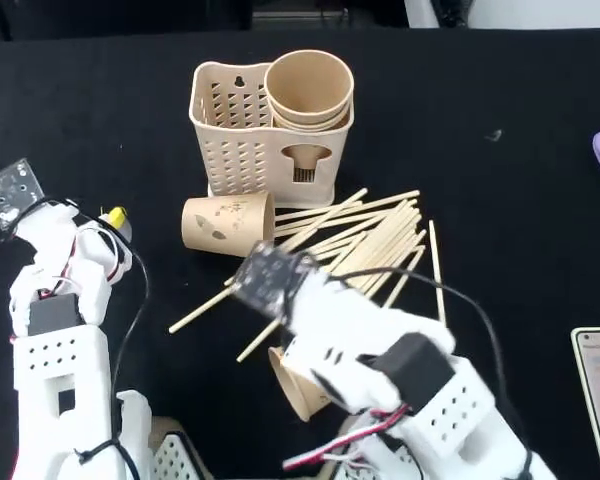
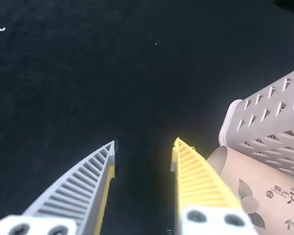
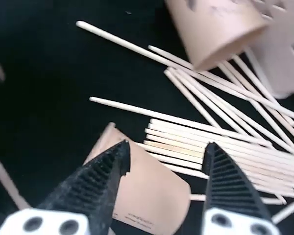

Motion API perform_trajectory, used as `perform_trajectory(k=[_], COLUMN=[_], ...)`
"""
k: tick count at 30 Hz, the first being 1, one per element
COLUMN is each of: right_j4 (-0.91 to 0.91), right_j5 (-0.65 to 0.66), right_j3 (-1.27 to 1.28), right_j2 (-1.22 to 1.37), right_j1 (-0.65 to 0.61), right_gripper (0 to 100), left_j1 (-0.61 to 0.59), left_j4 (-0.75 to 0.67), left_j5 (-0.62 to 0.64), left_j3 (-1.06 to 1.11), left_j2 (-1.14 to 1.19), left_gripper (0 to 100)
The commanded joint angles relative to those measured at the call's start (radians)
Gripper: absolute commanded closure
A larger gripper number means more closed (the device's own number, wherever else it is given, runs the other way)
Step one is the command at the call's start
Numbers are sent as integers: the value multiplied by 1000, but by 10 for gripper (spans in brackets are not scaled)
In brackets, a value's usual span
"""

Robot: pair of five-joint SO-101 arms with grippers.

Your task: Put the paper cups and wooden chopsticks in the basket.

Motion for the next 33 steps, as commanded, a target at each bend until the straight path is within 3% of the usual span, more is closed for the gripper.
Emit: perform_trajectory(k=[1, 9, 15, 25, 28, 32, 33], right_j4=[0, -11, -6, -14, -12, -2, 14], right_j5=[-52, -55, -63, -55, -54, -54, -51], right_j3=[7, 62, 30, -19, -51, -133, -154], right_j2=[8, 62, 308, 519, 519, 519, 519], right_j1=[-106, -158, -224, -66, -3, 91, 112], right_gripper=[704, 698, 701, 703, 777, 990, 983], left_j1=[-10, -140, -139, -139, -139, -139, -139], left_j4=[-15, -20, -20, -20, -20, -21, -21], left_j5=[12, 20, 20, 20, 20, 20, 20], left_j3=[-4, -12, -12, -10, -10, -10, -8], left_j2=[-15, -23, -25, -25, -25, -25, -25], left_gripper=[812, 812, 812, 812, 812, 812, 812])
